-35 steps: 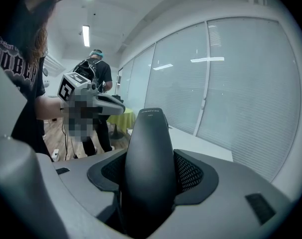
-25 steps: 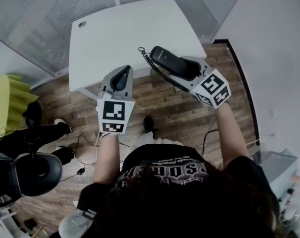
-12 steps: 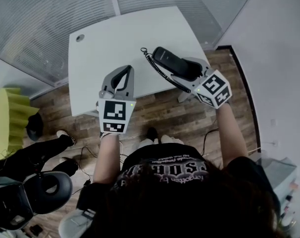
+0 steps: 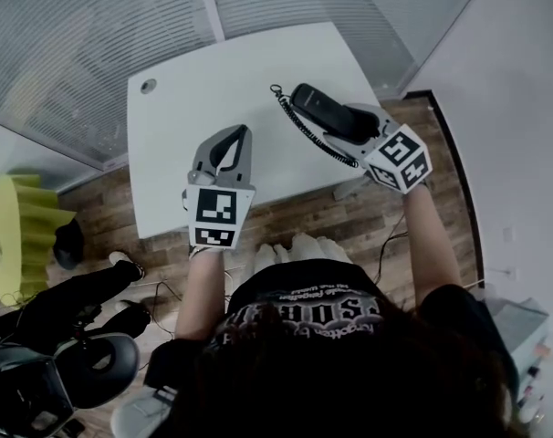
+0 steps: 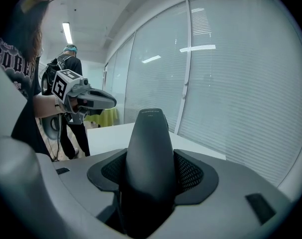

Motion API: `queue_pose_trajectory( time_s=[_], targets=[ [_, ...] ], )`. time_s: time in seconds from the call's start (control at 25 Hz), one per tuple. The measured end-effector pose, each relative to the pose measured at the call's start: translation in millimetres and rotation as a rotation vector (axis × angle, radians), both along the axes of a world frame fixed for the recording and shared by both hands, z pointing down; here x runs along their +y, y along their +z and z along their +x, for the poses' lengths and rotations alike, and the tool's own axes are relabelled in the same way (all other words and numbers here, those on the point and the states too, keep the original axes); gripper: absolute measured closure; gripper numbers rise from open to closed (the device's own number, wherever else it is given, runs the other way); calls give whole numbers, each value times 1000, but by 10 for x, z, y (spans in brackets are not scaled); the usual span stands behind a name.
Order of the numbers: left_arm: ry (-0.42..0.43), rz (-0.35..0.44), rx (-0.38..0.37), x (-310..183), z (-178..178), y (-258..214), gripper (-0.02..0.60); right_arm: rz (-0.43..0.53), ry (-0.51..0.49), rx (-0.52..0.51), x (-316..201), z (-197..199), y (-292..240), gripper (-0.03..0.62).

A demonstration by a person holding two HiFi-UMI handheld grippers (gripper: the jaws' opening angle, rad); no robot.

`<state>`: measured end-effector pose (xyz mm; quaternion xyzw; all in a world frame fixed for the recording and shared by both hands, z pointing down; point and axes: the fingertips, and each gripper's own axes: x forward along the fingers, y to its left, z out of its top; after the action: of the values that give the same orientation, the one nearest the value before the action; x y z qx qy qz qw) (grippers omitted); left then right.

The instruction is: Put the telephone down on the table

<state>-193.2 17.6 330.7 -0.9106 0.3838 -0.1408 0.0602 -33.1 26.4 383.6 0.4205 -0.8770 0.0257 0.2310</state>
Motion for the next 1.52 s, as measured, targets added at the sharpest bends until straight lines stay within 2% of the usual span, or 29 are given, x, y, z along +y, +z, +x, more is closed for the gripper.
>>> queue_pose_trajectory(
  time_s=[0.2,0.36,0.56,0.8,1.0,1.24,1.52],
  targets=[
    [-10,-17,-16,-340,189,85,578,-12,-13,-13,-403,172,71,307],
    [-49,-24,-19,-595,381,47,578,-27,-50,-15,-700,382,59,307],
    [-115,-23,-10,-817,413,201,578,-34,-114,0,-985,431,230,307],
    [-175,-37,0,-1173,863,175,578,-58,-188,39,-1408,832,269,307],
    [-214,-44,-9,-1310,1091,171,578,-72,-226,50,-1606,1073,315,307],
    [-265,-101,-29,-1843,1358,311,578,-112,-297,62,-2279,1297,467,307],
    [-314,-162,-52,-2069,1524,568,578,-154,-376,92,-2781,1419,718,307]
  ],
)
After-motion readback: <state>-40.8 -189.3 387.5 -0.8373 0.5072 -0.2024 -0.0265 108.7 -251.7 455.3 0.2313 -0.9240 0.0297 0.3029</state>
